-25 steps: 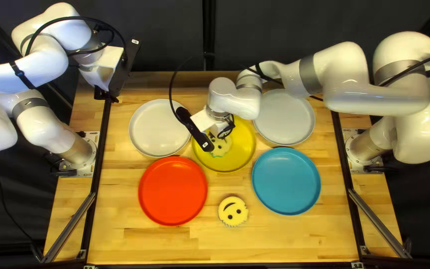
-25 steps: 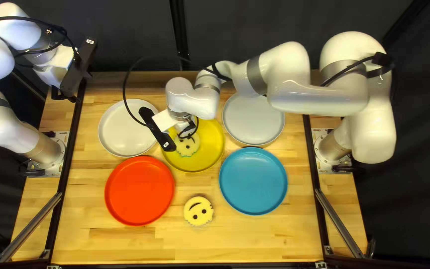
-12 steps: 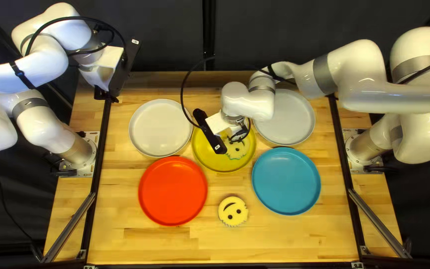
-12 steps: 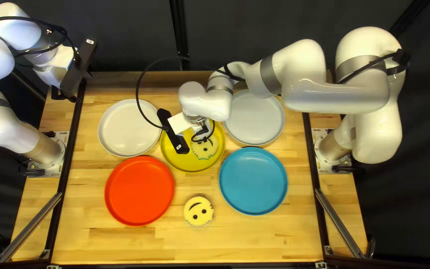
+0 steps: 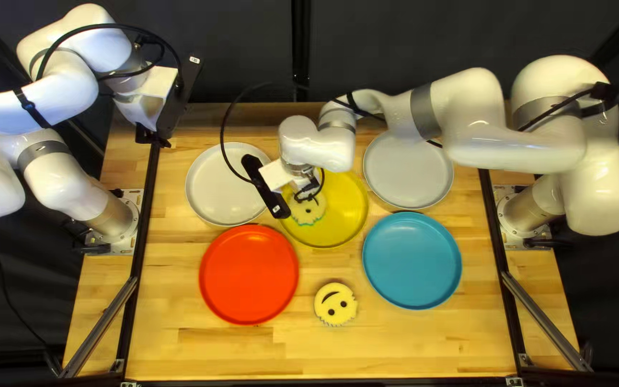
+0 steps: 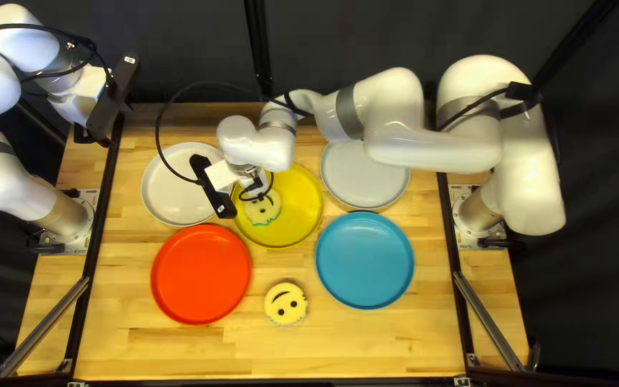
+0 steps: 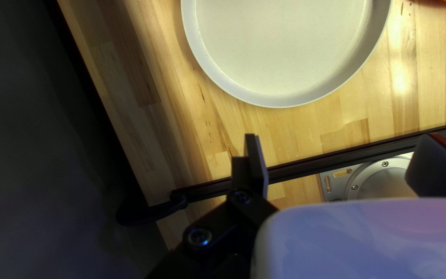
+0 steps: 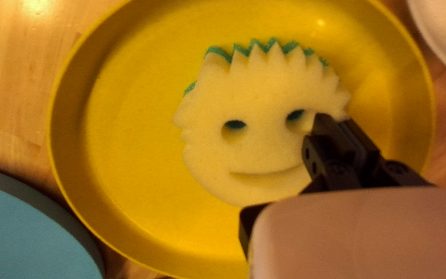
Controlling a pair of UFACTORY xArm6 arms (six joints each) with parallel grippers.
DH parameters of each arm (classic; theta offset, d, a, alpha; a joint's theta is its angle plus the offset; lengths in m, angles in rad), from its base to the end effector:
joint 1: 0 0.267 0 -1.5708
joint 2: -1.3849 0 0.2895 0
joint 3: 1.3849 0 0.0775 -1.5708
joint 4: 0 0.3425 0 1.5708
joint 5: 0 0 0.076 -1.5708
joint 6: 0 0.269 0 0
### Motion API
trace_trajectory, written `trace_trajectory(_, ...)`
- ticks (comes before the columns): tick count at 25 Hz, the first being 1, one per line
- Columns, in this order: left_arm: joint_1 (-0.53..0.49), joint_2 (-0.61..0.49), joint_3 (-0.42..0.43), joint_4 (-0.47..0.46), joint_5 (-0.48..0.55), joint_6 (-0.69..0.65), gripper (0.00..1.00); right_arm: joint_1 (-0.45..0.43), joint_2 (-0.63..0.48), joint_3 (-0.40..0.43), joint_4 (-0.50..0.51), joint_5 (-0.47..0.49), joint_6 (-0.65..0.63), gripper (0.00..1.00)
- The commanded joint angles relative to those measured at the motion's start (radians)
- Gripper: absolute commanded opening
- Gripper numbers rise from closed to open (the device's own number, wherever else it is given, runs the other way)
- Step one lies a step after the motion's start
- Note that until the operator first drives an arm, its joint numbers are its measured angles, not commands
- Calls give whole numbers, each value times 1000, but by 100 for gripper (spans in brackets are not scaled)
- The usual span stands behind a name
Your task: Pick up sponge and scrub the plate
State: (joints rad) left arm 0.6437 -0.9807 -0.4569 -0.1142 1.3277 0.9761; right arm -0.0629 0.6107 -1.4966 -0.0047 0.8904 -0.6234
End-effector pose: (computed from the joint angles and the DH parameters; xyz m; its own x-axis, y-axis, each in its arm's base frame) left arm 0.2153 0.1269 0.2436 0.9400 -0.3043 0.1541 -0.3040 -0.9523 -0.0263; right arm 0.5948 -0.0382 0.0434 0.8454 0.5341 -0.0058 0.5341 -0.8454 0.0003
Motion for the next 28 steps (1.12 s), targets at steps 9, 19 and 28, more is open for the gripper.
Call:
trace_trajectory(9,0,0,0,0,0,0,100,67,-178,306,-27,-126,45,0)
trace_trajectory(19,0,0,0,0,0,0,100,46,-219,326,-38,-116,56,0)
trace_trajectory(28,0,0,0,0,0,0,100,-50,-120,140,-15,-49,-55,0)
